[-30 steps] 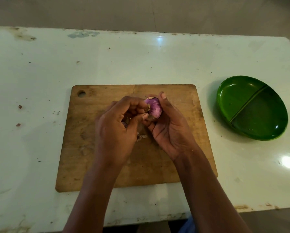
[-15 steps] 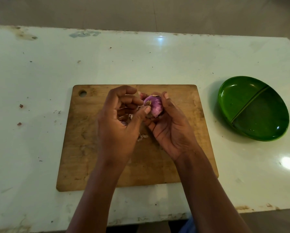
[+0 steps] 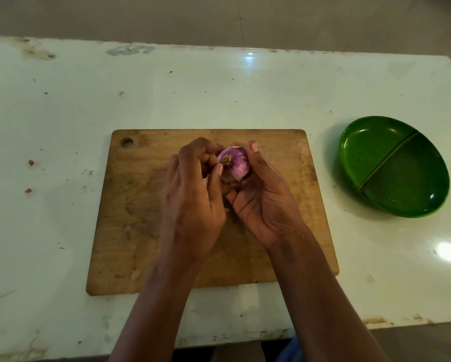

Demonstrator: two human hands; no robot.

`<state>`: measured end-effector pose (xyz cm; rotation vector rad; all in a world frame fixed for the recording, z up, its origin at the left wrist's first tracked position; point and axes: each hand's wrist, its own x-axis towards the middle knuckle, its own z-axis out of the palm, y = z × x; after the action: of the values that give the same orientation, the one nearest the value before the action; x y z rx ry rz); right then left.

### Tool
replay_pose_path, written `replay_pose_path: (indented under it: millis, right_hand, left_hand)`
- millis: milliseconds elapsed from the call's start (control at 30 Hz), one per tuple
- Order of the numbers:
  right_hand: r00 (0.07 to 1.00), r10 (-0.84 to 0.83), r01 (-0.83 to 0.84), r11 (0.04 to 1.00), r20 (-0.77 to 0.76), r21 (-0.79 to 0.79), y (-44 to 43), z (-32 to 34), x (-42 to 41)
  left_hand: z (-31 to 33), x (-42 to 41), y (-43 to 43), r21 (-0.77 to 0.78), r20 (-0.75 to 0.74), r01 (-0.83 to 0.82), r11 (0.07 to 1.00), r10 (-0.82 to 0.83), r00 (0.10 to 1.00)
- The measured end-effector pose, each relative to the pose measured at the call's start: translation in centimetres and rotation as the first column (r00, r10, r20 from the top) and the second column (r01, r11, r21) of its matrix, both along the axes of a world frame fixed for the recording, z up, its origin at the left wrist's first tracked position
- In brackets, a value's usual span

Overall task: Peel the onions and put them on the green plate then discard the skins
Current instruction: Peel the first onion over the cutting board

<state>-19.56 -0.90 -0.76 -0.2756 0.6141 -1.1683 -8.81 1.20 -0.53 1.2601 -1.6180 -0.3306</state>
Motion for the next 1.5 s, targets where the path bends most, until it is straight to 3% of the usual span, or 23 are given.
replay_pose_path:
  millis: [433,600,1233,1500]
  right_hand:
    - [0.998,-0.024,0.021,0.998,0.053,0.058,-0.2,0.2,-0.4]
    - [0.999,-0.013,0.010,0.998,0.046,0.054,-0.2,0.0,-0.3]
    - [0.998,-0.029,0.021,0.990,0.050,0.140,-0.1,0.2,-0.1]
    - [0.994,-0.092,0.077,0.972,0.057,0.222,-0.1,0.1,-0.1]
  left_hand:
    - [-0.7,0.1,-0.2,0.027,-0.103,-0.041,0.999,0.044,0.994]
    - [0.2,0.2,-0.2,0.037,-0.196,0.025,0.999,-0.017,0.980]
    - [0.0,-0.1,-0.2,-0.018,0.060,0.053,0.998,-0.052,0.997]
    - [0.0,-0.7,-0.2,-0.027,0.048,0.152,0.988,-0.150,0.987]
